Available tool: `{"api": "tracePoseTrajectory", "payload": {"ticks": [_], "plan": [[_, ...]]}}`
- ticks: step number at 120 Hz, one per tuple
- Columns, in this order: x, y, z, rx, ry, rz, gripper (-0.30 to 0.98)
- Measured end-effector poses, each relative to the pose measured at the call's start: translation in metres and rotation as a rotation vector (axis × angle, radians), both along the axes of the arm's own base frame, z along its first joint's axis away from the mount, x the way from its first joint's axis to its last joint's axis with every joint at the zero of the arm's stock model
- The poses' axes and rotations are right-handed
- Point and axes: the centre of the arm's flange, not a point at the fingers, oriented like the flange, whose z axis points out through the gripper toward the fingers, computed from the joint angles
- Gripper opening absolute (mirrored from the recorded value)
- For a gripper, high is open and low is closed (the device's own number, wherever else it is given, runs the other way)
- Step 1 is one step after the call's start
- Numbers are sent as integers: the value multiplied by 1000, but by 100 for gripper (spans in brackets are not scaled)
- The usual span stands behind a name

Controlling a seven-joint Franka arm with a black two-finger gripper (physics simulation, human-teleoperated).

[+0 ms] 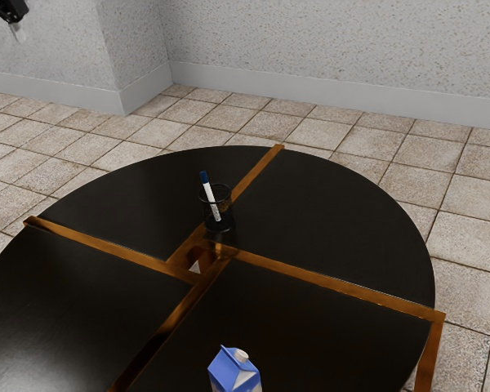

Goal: Take the marker out of the pen holder and place it to the left of the pen holder.

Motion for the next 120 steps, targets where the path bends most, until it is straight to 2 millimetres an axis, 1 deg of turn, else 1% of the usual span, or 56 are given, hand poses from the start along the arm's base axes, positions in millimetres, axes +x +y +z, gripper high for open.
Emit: {"api": "tracePoseTrajectory", "payload": {"ticks": [3, 7, 10, 14, 17, 20, 22, 25, 28, 29, 31, 38, 44, 54, 63, 68, 82, 95, 101, 112, 120], "plan": [[2, 2, -3, -4, 8, 2, 69], [14, -4, -14, -16, 29, -19, 69], [28, -16, -24, -26, 49, -52, 69], [48, -41, -39, -37, 73, -109, 69], [62, -64, -61, -46, 107, -155, 69], [74, -88, -94, -51, 159, -198, 69], [80, -102, -111, -52, 182, -221, 68], [90, -118, -134, -55, 209, -248, 68], [103, -125, -157, -61, 229, -262, 68], [109, -126, -164, -63, 232, -264, 68], [125, -124, -180, -70, 237, -265, 68], [181, -105, -230, -91, 231, -249, 68], [217, -92, -268, -103, 214, -236, 68], [254, -79, -327, -136, 188, -217, 68], [272, -76, -367, -177, 166, -204, 69], [279, -76, -382, -195, 152, -197, 69], [290, -79, -410, -232, 122, -182, 69], [300, -86, -444, -249, 108, -177, 69], [307, -87, -449, -248, 81, -175, 69], [318, -85, -445, -242, 31, -172, 69], [322, -91, -450, -243, 21, -177, 69]]}}
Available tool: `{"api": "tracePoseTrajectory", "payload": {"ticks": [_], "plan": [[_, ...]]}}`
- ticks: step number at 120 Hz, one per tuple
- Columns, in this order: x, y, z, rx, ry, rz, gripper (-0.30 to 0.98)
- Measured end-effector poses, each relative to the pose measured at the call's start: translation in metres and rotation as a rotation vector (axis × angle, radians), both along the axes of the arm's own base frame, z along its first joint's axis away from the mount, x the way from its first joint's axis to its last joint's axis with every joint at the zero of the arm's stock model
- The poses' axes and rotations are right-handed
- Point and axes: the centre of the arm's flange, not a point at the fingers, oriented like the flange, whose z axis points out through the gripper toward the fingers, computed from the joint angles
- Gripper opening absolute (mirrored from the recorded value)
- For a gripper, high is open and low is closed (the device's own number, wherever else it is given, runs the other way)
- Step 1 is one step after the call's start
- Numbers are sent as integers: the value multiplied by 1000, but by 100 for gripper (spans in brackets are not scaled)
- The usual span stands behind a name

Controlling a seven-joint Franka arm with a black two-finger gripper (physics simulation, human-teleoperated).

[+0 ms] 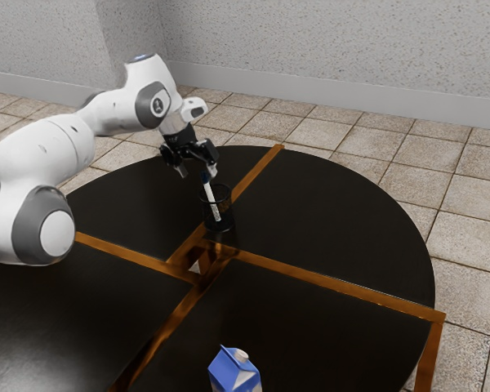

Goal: Take the marker out of the pen holder and place it to the left of the pen holder.

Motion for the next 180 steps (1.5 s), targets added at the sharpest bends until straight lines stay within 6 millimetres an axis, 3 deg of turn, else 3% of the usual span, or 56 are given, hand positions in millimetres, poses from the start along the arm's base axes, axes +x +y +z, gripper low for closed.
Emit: {"api": "tracePoseTrajectory", "payload": {"ticks": [18, 41, 76, 103, 109, 121, 131, 137, 147, 155, 180], "plan": [[4, -8, -15, -7, 1, -2, 69], [5, -11, -18, -9, -4, 1, 67], [2, -2, -10, -19, 10, 11, 15], [1, -4, -7, -23, 15, 11, -1], [0, -6, 7, -18, 0, 9, -2], [-8, -16, 64, 0, -47, -2, -4], [-36, -31, 120, 18, -55, -19, -5], [-57, -28, 138, 27, -39, -12, -6], [-84, 22, 128, 27, 16, 61, -6], [-95, 51, 104, 13, 59, 104, -6], [-92, 63, 43, -65, 110, 118, -6]]}}
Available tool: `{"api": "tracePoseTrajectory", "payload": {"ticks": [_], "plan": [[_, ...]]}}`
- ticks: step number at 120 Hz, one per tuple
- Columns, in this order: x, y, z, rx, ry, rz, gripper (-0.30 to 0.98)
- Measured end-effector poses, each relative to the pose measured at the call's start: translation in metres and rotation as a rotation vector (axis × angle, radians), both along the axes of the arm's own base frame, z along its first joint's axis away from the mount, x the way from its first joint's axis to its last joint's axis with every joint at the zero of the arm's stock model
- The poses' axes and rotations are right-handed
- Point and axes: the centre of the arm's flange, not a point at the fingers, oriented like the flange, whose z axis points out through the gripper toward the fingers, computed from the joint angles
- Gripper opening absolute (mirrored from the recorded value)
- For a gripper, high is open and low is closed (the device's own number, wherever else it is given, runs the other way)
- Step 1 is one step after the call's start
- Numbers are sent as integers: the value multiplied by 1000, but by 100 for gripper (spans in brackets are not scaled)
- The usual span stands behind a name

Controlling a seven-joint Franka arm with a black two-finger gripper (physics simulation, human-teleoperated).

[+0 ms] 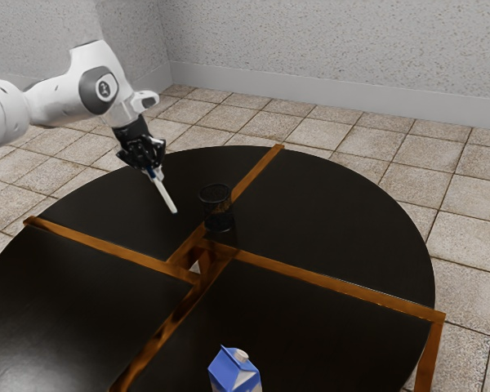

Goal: Take the marker out of the pen holder and place it to the left of the pen holder.

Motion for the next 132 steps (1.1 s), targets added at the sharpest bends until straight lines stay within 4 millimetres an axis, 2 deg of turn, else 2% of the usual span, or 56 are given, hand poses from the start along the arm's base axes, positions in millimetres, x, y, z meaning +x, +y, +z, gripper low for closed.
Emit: {"api": "tracePoseTrajectory", "payload": {"ticks": [6, 19, 28, 41, 45, 47, 53, 61, 70, 74, 78, 81, 95, 100, 104, 108, 113, 132], "plan": [[1, 4, -14, -22, 8, 6, -6], [2, 14, -31, -57, 11, 22, -6], [0, 23, -36, -83, 7, 37, 11], [0, 24, -36, -109, -3, 44, 33], [-1, 28, -29, -108, -12, 49, 39], [-2, 30, -18, -101, -26, 52, 41], [-10, 31, 32, -66, -77, 49, 47], [-38, 4, 117, 10, -135, 13, 53], [-84, -65, 215, 124, -192, -78, 57], [-104, -96, 246, 164, -206, -122, 59], [-121, -128, 265, 194, -207, -170, 60], [-131, -152, 269, 211, -195, -208, 61], [-159, -257, 260, 290, -131, -407, 64], [-165, -283, 256, 309, -117, -460, 65], [-169, -293, 253, 320, -107, -483, 66], [-170, -295, 251, 330, -96, -490, 66], [-169, -288, 250, 339, -84, -479, 66], [-162, -225, 247, 356, -38, -364, 68]]}}
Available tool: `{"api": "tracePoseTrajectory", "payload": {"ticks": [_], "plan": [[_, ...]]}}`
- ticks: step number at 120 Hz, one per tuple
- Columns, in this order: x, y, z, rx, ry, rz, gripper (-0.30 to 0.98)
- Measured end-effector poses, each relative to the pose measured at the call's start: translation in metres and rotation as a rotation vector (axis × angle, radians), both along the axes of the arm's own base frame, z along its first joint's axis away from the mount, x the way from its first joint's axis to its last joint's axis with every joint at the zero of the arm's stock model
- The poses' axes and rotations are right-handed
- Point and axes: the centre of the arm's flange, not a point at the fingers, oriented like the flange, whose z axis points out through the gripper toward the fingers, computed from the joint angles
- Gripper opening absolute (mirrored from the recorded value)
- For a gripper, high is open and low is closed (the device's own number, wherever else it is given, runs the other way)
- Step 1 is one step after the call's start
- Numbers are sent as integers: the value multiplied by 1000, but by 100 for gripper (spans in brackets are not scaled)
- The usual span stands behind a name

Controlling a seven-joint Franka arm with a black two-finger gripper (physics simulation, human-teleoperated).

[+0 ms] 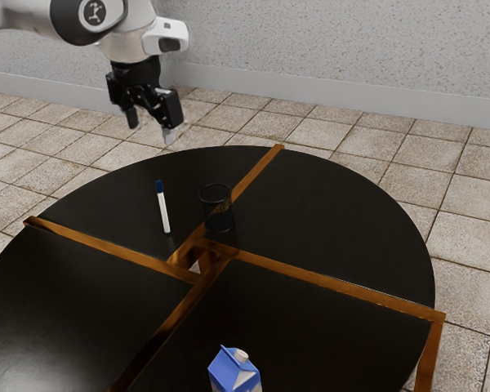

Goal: Take the marker out of the pen holder and place it to the left of the pen holder.

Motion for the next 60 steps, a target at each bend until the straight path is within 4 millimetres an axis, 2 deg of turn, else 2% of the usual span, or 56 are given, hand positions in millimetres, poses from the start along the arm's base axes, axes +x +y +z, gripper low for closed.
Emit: {"api": "tracePoseTrajectory", "payload": {"ticks": [11, 39, 60], "plan": [[1, 13, -1, 3, 7, 26, 68], [-3, -10, -5, 7, 21, -12, 68], [-3, -6, -4, 9, 21, -2, 69]]}}
